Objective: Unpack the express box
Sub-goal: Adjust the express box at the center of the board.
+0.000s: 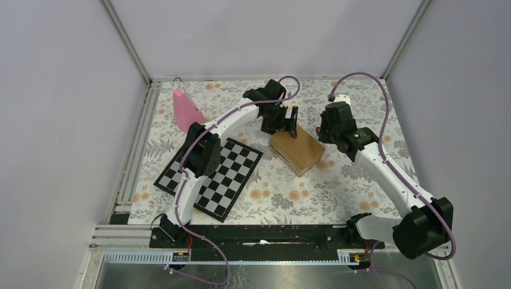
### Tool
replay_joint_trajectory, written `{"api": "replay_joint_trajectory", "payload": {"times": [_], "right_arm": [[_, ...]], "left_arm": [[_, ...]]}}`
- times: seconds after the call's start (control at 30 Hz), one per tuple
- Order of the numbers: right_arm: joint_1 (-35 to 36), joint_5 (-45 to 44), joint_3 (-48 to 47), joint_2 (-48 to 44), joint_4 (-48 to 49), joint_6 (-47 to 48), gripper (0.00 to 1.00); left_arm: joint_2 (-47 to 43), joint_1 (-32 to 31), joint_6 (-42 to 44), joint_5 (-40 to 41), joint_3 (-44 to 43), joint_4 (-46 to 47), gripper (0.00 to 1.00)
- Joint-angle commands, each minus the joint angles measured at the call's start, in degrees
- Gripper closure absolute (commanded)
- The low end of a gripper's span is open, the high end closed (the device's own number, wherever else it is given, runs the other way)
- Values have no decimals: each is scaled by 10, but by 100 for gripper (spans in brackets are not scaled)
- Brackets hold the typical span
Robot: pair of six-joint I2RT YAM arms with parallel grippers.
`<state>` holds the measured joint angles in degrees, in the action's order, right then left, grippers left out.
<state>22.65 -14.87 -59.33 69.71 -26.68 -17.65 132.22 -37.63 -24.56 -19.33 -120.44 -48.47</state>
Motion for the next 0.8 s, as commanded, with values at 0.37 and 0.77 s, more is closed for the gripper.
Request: {"api": "replay_joint_trajectory", "payload": {"times": [0.37,0.77], "right_arm": [[-12,-5,-84,75,52,-3,100],[-32,-18,-94,112,64,-1,100]], "left_arm": [[55,17,-11,103,-31,-14,1],[75,17,-17,120,-30,1,1]]}}
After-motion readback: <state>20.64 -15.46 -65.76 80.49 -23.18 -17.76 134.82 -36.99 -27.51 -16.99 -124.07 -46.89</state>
